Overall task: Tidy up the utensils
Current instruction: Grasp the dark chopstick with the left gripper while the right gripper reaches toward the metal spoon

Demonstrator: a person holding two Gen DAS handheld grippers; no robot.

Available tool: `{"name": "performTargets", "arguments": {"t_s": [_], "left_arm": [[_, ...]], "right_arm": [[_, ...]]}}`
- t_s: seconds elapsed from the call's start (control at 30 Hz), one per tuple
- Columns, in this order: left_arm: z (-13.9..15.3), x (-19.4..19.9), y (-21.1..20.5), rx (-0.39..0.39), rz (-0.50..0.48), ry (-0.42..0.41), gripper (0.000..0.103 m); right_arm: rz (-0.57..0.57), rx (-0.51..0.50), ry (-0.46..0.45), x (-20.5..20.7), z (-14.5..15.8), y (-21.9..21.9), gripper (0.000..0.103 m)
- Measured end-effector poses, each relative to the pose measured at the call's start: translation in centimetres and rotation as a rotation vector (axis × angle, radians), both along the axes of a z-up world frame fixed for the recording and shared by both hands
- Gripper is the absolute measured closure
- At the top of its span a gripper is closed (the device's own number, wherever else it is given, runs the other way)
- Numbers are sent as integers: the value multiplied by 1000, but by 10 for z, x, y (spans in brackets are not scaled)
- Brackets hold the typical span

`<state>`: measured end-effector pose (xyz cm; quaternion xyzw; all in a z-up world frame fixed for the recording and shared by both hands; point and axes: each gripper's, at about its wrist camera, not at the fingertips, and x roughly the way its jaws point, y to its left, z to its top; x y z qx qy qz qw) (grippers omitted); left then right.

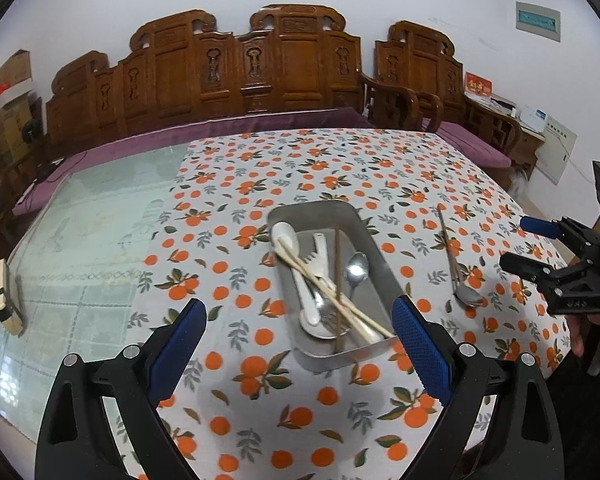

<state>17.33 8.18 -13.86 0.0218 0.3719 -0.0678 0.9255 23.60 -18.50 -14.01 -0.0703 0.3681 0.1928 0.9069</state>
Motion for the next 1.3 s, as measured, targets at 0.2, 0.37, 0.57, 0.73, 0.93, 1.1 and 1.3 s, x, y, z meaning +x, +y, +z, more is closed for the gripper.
{"name": "performTargets", "arguments": {"t_s": [0.2, 0.37, 0.57, 0.73, 0.93, 1.1, 1.3], "left_arm": [[2, 10, -31, -3, -29, 10, 13], [-1, 26, -63, -9, -65, 20, 13], [-14, 45, -104, -18, -114, 47, 13], [-32, 64, -143, -14, -161, 78, 23], [-62, 89, -179, 4, -202, 155, 44], [-89, 106, -199, 17, -227, 225, 60], [-108, 118, -214, 29, -255, 277, 78]], "right_arm": [[-49, -27, -8, 15, -18, -36, 5], [-103, -35, 35, 32, -41, -67, 5], [-175, 11, 101, 47, -65, -98, 5], [-196, -27, 110, 51, -74, -102, 5], [-238, -5, 107, 55, -70, -114, 5], [-255, 6, 106, 57, -69, -120, 5], [-261, 14, 102, 57, -67, -122, 5]]}}
